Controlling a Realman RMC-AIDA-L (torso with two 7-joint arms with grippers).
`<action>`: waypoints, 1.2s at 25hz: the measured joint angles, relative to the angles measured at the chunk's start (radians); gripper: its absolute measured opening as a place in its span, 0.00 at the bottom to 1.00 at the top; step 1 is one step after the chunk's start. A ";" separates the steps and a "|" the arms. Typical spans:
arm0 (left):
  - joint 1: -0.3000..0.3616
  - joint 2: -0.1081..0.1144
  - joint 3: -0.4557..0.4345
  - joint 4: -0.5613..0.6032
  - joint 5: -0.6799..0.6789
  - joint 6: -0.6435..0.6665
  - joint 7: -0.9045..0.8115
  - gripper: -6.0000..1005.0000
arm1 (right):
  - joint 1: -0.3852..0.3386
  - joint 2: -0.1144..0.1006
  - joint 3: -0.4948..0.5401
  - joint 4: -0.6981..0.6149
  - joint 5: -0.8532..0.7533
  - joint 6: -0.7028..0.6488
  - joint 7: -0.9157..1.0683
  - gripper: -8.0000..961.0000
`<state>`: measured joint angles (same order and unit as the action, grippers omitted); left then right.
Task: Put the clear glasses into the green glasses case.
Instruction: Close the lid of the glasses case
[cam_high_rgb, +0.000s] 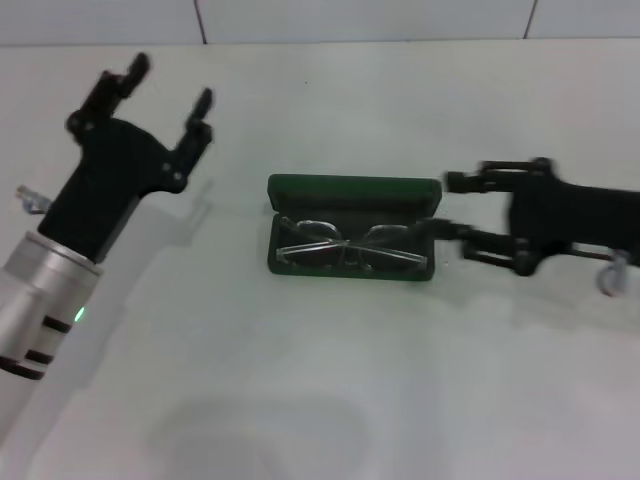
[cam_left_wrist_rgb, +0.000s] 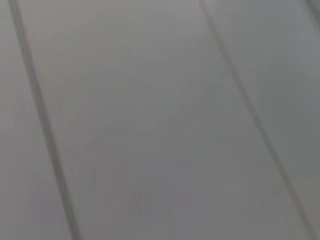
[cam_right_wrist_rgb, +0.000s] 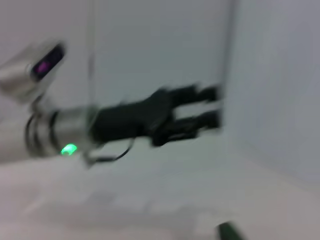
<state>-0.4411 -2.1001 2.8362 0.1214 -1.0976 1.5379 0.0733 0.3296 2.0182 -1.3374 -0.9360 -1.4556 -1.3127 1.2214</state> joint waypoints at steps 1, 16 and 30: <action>0.006 0.000 -0.003 0.010 -0.018 -0.003 0.001 0.66 | -0.005 -0.003 0.040 0.083 0.057 -0.042 -0.092 0.56; -0.288 0.021 0.008 -0.199 0.410 -0.281 -0.852 0.66 | 0.035 -0.009 0.315 0.466 0.108 -0.252 -0.462 0.57; -0.504 0.012 0.008 -0.324 0.763 -0.404 -1.180 0.67 | 0.066 -0.005 0.313 0.470 0.048 -0.228 -0.456 0.59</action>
<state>-0.9454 -2.0878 2.8439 -0.2031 -0.3345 1.1342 -1.1068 0.3960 2.0129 -1.0244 -0.4655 -1.4075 -1.5404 0.7654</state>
